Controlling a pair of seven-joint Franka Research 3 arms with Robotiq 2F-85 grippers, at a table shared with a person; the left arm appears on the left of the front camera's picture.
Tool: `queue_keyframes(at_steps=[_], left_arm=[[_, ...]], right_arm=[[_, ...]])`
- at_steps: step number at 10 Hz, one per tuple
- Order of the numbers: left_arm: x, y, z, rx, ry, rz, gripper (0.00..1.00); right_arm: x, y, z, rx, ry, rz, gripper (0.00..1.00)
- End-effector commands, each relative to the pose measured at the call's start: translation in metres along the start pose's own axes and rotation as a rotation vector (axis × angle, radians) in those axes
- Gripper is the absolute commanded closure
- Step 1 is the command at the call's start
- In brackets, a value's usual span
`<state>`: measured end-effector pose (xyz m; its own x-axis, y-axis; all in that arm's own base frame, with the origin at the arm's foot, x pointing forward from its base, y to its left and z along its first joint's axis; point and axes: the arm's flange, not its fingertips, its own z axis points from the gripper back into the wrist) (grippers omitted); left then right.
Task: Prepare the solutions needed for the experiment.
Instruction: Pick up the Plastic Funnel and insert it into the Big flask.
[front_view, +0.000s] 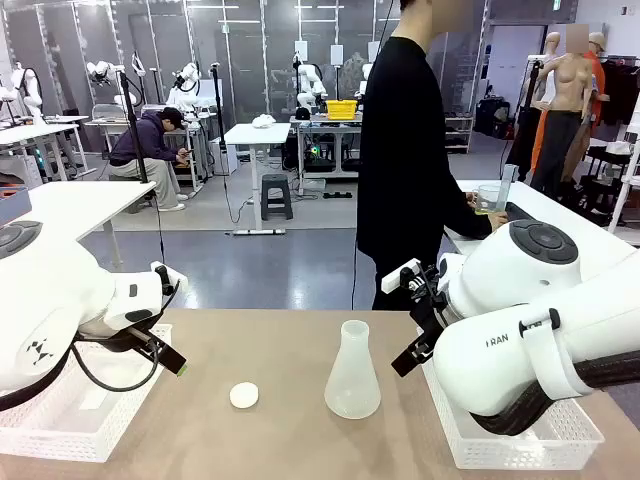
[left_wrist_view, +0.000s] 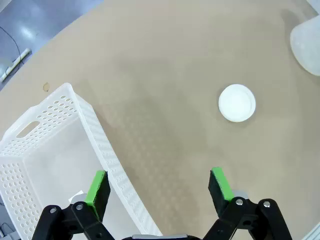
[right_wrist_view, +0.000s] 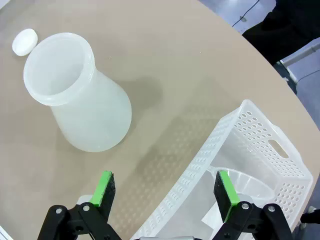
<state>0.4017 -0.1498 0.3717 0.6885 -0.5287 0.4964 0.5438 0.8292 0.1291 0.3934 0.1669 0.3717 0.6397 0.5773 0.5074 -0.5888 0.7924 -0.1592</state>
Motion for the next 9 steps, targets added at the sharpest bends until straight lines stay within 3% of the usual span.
queue_keyframes(at_steps=[1,9], left_arm=[[0.0000,-0.0001,0.0000,0.000,0.000,0.000,0.00],[0.0000,-0.0001,0.0000,0.000,0.000,0.000,0.00]], right_arm=[[0.0000,0.0000,0.0000,0.000,0.000,0.000,0.00],[0.0000,0.0000,0.0000,0.000,0.000,0.000,0.00]])
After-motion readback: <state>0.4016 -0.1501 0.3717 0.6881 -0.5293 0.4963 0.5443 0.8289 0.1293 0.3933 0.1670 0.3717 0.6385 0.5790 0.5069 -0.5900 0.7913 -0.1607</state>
